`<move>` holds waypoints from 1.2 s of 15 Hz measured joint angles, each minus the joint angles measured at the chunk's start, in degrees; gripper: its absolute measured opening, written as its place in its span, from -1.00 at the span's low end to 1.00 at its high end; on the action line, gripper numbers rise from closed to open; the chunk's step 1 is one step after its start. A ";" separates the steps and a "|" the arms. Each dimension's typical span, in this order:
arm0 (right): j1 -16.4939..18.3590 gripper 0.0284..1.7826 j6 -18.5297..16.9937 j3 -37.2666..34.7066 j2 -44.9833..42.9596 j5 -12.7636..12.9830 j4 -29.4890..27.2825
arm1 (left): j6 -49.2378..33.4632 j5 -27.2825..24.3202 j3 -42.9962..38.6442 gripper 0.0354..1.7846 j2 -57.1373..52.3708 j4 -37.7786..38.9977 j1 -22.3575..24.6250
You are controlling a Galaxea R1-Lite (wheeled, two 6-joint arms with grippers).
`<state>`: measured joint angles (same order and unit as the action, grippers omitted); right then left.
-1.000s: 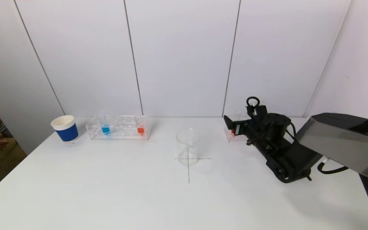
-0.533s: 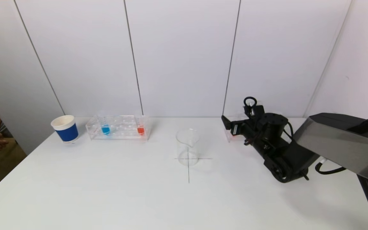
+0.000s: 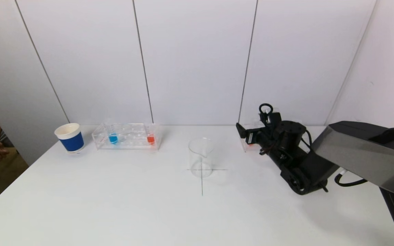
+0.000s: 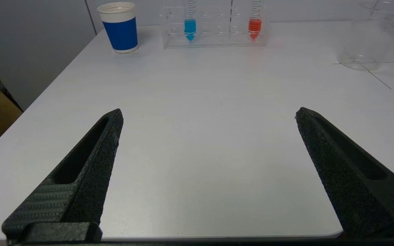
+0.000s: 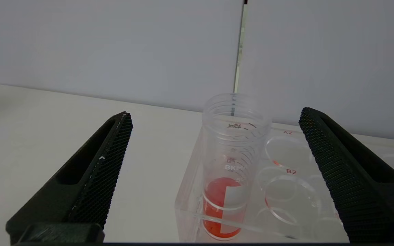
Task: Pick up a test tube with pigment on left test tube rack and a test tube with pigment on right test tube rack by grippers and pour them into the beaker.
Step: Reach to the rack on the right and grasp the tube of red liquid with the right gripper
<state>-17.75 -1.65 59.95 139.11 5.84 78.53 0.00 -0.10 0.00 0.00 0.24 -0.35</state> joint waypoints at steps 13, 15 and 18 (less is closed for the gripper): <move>0.89 0.99 -0.02 0.24 0.12 -0.04 -0.34 | 0.00 0.00 0.00 0.98 0.00 -0.02 0.00; 0.89 0.99 0.00 0.24 0.12 -0.06 -0.34 | 0.00 0.02 0.00 0.98 0.00 0.00 0.02; 0.89 0.99 0.07 0.38 0.15 -0.09 -0.39 | 0.00 0.02 0.00 0.98 0.00 0.00 0.00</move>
<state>-16.86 -1.57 60.33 139.25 5.75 78.14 0.00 -0.07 0.00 0.00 0.24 -0.35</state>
